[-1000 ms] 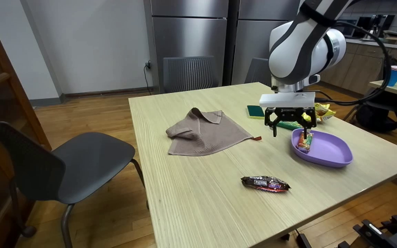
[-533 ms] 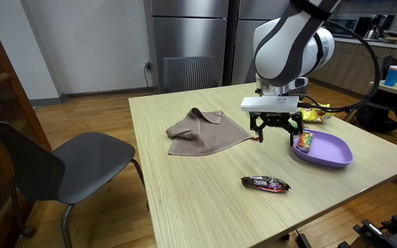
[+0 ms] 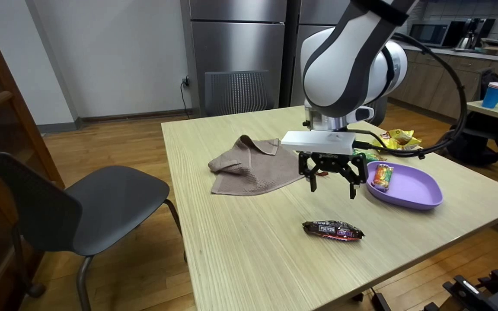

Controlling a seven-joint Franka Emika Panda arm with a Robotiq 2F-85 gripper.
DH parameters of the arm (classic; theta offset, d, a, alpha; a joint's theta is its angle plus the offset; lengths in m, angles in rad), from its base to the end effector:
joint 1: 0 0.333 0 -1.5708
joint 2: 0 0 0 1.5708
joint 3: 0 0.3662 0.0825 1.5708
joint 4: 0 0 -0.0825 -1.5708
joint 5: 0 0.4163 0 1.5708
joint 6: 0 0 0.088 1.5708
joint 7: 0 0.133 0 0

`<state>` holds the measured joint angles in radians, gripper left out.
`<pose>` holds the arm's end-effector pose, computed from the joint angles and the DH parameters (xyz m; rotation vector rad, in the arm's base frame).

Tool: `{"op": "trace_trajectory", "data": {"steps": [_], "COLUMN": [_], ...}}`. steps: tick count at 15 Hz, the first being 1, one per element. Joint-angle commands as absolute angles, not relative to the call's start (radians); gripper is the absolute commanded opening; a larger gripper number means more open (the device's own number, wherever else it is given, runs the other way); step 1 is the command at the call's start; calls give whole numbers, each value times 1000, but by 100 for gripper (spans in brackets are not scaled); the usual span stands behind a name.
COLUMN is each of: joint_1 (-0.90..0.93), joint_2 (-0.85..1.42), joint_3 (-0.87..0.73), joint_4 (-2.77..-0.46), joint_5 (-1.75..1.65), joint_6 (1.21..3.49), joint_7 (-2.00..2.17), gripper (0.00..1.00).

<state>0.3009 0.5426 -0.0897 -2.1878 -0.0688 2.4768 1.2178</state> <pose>0.5427 0.1120 0.1058 2.5915 -1.3165 -0.1994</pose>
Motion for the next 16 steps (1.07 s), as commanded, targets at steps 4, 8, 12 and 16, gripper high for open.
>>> {"op": "trace_trajectory", "data": {"steps": [4, 8, 12, 16], "joint_1": [313, 337, 385, 425], "joint_2": [480, 463, 459, 463], "joint_3": [-53, -35, -34, -41], "joint_4": [-2271, -2333, -2396, -2435], "joint_5": [-29, 3, 12, 18], "joint_6": [2512, 2584, 2665, 2732], "joint_7": [1303, 1387, 1517, 1642], "gripper": [100, 100, 100, 100]}}
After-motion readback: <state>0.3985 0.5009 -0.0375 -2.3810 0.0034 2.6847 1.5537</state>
